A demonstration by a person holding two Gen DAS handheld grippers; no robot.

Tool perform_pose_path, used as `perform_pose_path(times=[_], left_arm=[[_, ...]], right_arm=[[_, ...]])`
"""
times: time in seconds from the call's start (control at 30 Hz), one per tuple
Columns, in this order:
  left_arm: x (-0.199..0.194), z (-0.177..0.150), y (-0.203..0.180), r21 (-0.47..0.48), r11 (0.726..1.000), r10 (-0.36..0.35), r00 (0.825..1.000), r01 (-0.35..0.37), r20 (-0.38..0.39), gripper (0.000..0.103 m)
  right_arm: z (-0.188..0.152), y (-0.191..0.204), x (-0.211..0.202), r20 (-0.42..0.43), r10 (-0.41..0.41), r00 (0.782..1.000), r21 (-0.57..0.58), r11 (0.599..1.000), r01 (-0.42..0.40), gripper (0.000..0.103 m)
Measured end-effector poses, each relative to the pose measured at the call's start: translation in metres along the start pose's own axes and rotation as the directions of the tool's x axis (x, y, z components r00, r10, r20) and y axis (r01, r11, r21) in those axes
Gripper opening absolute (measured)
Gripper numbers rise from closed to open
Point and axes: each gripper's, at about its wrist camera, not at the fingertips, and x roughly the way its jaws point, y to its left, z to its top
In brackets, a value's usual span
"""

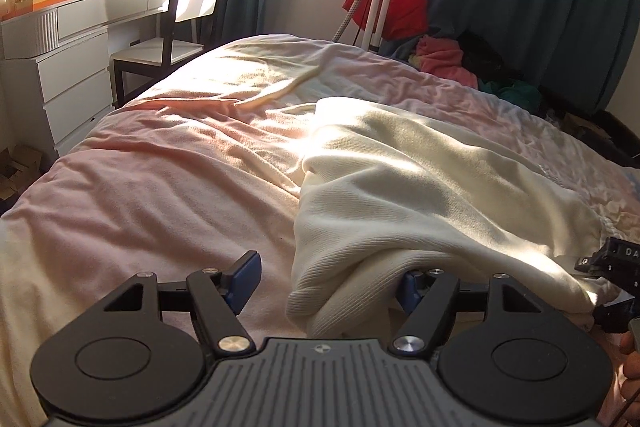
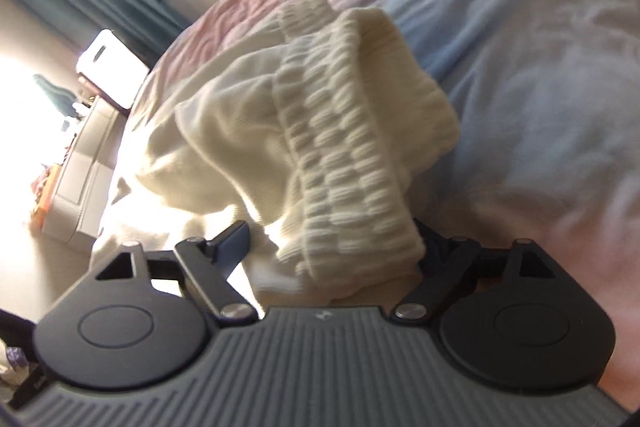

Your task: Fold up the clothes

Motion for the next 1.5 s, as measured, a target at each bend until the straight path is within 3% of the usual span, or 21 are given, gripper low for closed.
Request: perform_pose_path(times=[0.33, 0.5, 0.57, 0.7, 0.77, 0.87, 0.97, 1.03, 1.13, 1.27, 1.3, 1.4, 1.5], left_arm=[[0.000, 0.000, 0.005, -0.056, 0.998, -0.009, 1.000, 0.008, -0.019, 0.072], [-0.004, 0.001, 0.001, -0.043, 0.998, -0.042, 0.999, 0.041, -0.022, 0.072], [-0.007, 0.002, 0.000, -0.040, 0.998, -0.059, 0.998, 0.058, -0.017, 0.072], [-0.025, 0.007, 0.007, -0.078, 0.985, -0.152, 0.988, 0.152, 0.005, 0.075], [-0.038, 0.012, 0.018, -0.136, 0.960, -0.242, 0.969, 0.247, 0.051, 0.079], [-0.052, 0.017, 0.040, -0.244, 0.902, -0.326, 0.932, 0.357, 0.162, 0.096], [-0.034, 0.023, 0.056, -0.355, 0.845, -0.371, 0.917, 0.399, 0.148, 0.097], [-0.011, 0.020, 0.053, -0.395, 0.829, -0.395, 0.915, 0.395, 0.084, 0.097], [0.024, 0.017, 0.049, -0.453, 0.805, -0.434, 0.901, 0.382, -0.011, 0.096], [0.070, 0.012, 0.043, -0.526, 0.773, -0.485, 0.865, 0.353, -0.131, 0.089], [0.070, 0.011, 0.042, -0.514, 0.784, -0.475, 0.870, 0.348, -0.135, 0.080], [0.070, 0.006, 0.039, -0.477, 0.814, -0.445, 0.884, 0.332, -0.143, 0.069], [0.063, 0.008, 0.040, -0.459, 0.825, -0.429, 0.894, 0.330, -0.129, 0.053]], right_arm=[[-0.005, 0.000, 0.007, -0.039, -0.003, 0.999, -0.009, 1.000, 0.002, 0.084], [-0.006, 0.003, 0.004, -0.031, -0.015, 0.999, -0.016, 1.000, 0.014, 0.064], [-0.004, 0.007, -0.006, 0.009, -0.017, 1.000, -0.018, 1.000, 0.017, 0.036], [0.004, 0.005, -0.031, 0.096, 0.024, 0.995, 0.036, 0.999, -0.027, 0.028], [0.007, 0.005, -0.039, 0.132, 0.022, 0.991, 0.046, 0.999, -0.029, 0.028], [0.010, 0.006, -0.041, 0.161, 0.003, 0.987, 0.038, 0.999, -0.009, 0.027], [0.011, 0.007, -0.039, 0.167, -0.011, 0.986, 0.024, 1.000, 0.008, 0.027], [0.011, 0.007, -0.037, 0.171, -0.021, 0.985, 0.014, 1.000, 0.019, 0.027], [0.011, 0.008, -0.035, 0.176, -0.034, 0.984, 0.001, 0.999, 0.035, 0.027], [0.010, 0.004, -0.032, 0.169, -0.042, 0.985, 0.011, 0.999, 0.040, 0.028], [0.009, 0.003, -0.031, 0.166, -0.043, 0.985, 0.016, 0.999, 0.041, 0.028], [0.008, 0.006, -0.031, 0.166, -0.048, 0.985, 0.012, 0.999, 0.046, 0.028], [0.006, 0.014, -0.037, 0.180, -0.040, 0.983, -0.009, 0.999, 0.042, 0.027]])
